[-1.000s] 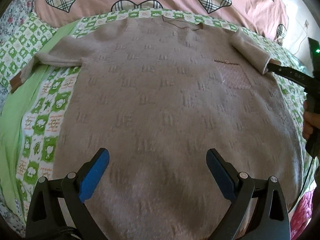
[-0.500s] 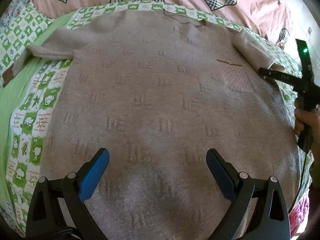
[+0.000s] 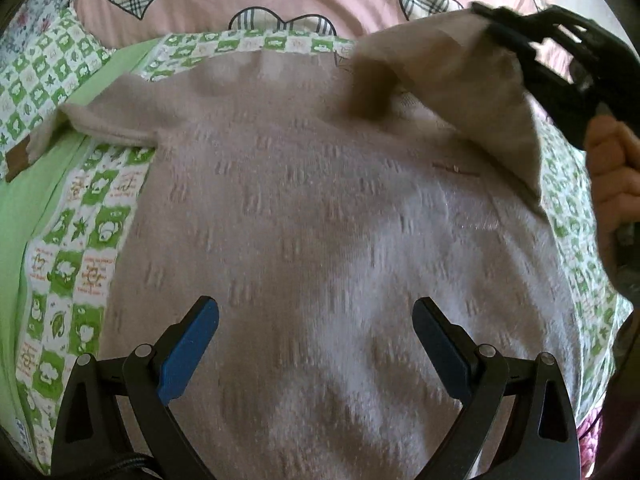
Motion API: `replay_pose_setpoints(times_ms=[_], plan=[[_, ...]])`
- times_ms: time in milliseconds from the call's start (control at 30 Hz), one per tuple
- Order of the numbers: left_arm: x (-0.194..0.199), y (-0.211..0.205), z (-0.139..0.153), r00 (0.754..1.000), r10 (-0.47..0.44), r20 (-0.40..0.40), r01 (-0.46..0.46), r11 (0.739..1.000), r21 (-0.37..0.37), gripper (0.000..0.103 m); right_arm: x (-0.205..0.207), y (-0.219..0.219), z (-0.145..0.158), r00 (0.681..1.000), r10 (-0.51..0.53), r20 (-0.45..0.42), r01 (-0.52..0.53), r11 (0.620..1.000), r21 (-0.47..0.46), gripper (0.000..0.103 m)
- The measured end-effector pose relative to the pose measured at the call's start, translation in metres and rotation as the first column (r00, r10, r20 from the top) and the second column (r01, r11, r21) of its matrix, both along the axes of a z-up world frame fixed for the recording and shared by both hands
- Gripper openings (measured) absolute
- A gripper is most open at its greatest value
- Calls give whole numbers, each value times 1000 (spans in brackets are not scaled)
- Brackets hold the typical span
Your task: Fold small clothes
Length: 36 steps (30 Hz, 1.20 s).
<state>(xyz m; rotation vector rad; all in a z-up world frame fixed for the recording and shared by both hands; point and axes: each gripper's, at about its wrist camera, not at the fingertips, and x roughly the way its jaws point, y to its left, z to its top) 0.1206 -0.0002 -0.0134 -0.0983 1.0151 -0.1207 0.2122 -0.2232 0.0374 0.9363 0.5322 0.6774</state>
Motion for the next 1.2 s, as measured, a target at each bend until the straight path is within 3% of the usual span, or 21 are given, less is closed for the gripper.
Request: replay_pose_setpoints(times_ms=[200, 267, 333, 433, 500, 567, 800, 833, 867, 933, 967, 1033, 1100, 1200], plan=[[24, 3, -8, 1000, 20, -5, -20, 1000, 17, 98, 18, 32, -41, 985, 57, -161, -71, 994, -80, 10], [33, 7, -13, 999, 24, -30, -25, 999, -23, 98, 19, 35, -61, 973, 72, -218, -93, 992, -86, 10], [44, 10, -21, 997, 10, -79, -19, 993, -117, 98, 8, 31, -74, 967, 74, -244, -102, 989, -106, 10], [56, 15, -36, 988, -29, -149, -23, 941, -339, 98, -11, 21, -82, 966, 53, -254, -89, 987, -131, 10], [65, 16, -47, 982, -42, -182, -49, 882, -468, 98, -27, 10, -84, 967, 24, -252, -63, 987, -151, 10], [73, 17, -55, 982, -14, -188, -83, 861, -501, 98, -38, 3, -80, 969, -8, -245, -34, 985, -167, 10], [110, 26, -56, 985, 64, -159, -142, 825, -547, 96, -82, -19, -77, 969, -89, -231, 44, 980, -193, 10], [115, 25, -55, 986, 68, -149, -139, 830, -540, 93, -85, -21, -77, 967, -97, -234, 52, 980, -191, 10], [119, 21, -56, 988, 70, -139, -133, 842, -523, 75, -89, -24, -78, 966, -105, -238, 61, 981, -186, 10], [127, 16, -56, 990, 50, -129, -107, 868, -485, 37, -93, -29, -78, 964, -118, -238, 76, 981, -178, 10], [130, 16, -57, 991, 26, -131, -87, 871, -483, 2, -94, -31, -77, 964, -126, -236, 83, 980, -182, 10], [129, 20, -54, 993, -4, -118, -53, 877, -478, 4, -96, -37, -75, 962, -143, -231, 98, 976, -196, 10], [128, 26, -29, 999, -20, -27, 8, 918, -396, 3, -98, -47, -73, 959, -171, -226, 121, 968, -220, 10], [134, 49, 4, 998, -9, 69, 28, 960, -278, 3, -101, -65, -70, 948, -228, -220, 170, 952, -253, 10]])
